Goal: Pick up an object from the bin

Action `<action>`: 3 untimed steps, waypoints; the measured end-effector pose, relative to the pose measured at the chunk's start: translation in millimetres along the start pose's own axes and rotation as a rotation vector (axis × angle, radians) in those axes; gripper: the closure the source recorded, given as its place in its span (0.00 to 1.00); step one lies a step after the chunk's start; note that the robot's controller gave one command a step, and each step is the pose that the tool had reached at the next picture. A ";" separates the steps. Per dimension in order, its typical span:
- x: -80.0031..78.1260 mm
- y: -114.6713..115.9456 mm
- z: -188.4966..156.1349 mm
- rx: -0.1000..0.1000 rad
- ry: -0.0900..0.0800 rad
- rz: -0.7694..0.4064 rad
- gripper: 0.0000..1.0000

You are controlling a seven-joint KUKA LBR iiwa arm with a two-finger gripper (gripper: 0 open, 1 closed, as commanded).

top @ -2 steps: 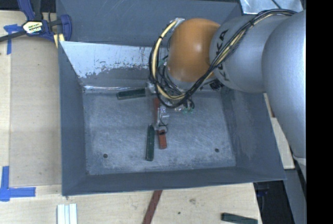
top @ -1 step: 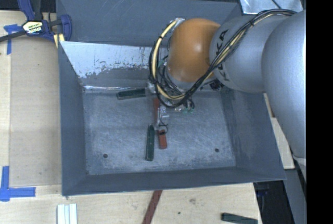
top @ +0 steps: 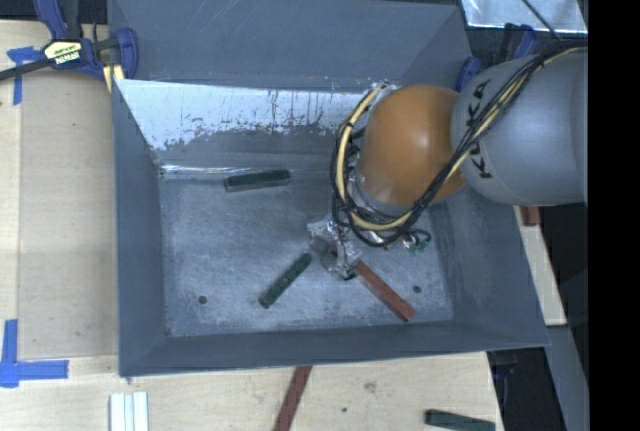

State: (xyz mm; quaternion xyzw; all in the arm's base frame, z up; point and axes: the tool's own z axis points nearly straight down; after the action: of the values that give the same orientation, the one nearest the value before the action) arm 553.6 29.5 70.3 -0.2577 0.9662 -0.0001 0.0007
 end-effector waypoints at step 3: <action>0.1 0.0 0.1 -0.001 0.001 0.002 0.00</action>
Offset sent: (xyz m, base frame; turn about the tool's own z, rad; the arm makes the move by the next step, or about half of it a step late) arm 0.0000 0.0000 0.0000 0.0000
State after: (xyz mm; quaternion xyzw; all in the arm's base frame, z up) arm 553.4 29.5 70.2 -0.2568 0.9665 0.0002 0.0002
